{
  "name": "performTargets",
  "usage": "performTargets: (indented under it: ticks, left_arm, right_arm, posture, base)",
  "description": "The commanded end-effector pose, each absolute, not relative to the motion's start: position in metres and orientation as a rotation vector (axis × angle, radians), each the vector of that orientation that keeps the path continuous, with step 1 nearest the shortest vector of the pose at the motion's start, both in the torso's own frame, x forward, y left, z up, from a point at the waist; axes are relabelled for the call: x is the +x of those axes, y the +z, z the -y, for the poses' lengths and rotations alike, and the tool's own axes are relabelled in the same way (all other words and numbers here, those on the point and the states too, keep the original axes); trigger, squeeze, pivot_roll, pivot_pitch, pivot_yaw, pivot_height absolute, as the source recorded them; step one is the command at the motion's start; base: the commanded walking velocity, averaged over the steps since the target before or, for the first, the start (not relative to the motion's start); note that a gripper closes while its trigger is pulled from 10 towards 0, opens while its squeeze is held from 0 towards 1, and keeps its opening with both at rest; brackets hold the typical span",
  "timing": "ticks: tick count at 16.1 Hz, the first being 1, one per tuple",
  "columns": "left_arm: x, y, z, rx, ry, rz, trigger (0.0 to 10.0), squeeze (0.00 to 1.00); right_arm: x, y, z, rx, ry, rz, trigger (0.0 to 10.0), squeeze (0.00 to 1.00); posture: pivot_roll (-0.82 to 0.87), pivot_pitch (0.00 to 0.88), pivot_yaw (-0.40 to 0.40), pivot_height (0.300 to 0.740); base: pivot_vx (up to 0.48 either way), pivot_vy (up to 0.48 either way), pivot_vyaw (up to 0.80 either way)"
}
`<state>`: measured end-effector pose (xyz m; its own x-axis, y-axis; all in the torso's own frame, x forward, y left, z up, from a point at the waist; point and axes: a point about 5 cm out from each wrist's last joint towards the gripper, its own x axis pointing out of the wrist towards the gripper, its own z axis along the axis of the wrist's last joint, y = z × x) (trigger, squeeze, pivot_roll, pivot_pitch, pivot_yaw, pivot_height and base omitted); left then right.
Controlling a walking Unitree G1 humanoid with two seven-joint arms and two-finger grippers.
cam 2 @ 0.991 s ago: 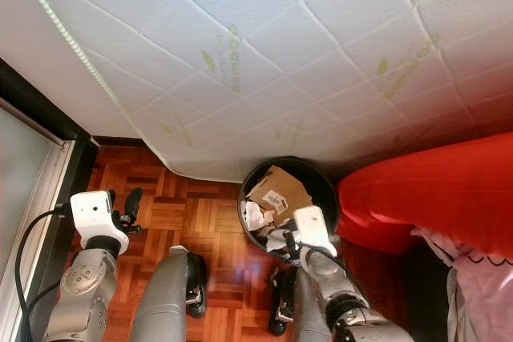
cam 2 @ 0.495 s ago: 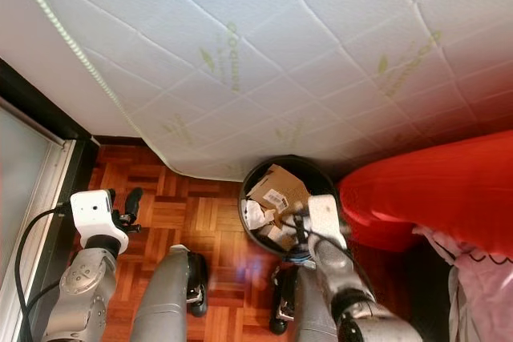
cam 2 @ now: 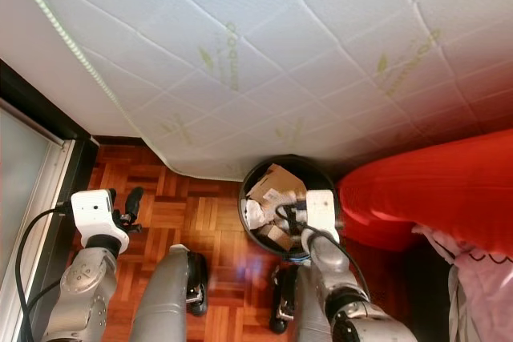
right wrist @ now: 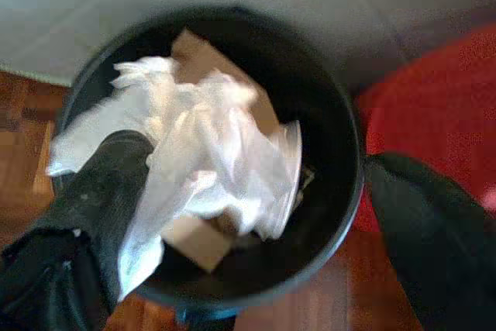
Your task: Clean up the room
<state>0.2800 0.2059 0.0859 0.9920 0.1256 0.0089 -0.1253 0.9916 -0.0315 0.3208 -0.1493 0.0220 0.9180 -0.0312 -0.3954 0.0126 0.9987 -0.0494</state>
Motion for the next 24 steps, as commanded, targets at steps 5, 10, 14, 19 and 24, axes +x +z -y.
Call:
performTargets:
  ticks: [5, 10, 14, 19, 24]
  left_arm:
    - [0.273, 0.073, -0.208, -0.035, 0.132, -0.047, 10.0, 0.00]
    - [0.272, 0.073, -0.206, -0.036, 0.127, -0.046, 10.0, 0.00]
    - [0.272, 0.074, -0.205, -0.038, 0.127, -0.045, 10.0, 0.00]
    - [0.272, 0.076, -0.205, -0.039, 0.127, -0.041, 10.0, 0.00]
    - [0.272, 0.076, -0.204, -0.037, 0.125, -0.040, 10.0, 0.00]
  right_arm:
    - [0.288, -0.018, 0.154, 0.031, -0.076, -0.706, 10.0, 0.00]
    - [0.317, 0.017, 0.153, 0.088, -0.110, -0.435, 10.0, 0.00]
    - [0.304, -0.002, 0.150, 0.044, -0.085, -0.628, 10.0, 0.00]
    - [0.307, 0.002, 0.148, 0.173, -0.101, -0.537, 10.0, 0.00]
    - [0.321, 0.019, 0.148, 0.183, -0.076, -0.447, 10.0, 0.00]
  posture:
    - [0.23, 0.435, -0.009, 0.646]
    - [0.23, 0.438, -0.006, 0.646]
    - [0.23, 0.438, -0.010, 0.646]
    - [0.23, 0.443, -0.007, 0.646]
    - [0.23, 0.442, -0.007, 0.646]
  base:
    - [0.000, 0.000, 0.00]
    - [0.000, 0.000, 0.00]
    - [0.000, 0.000, 0.00]
    - [0.000, 0.000, 0.00]
    - [0.000, 0.000, 0.00]
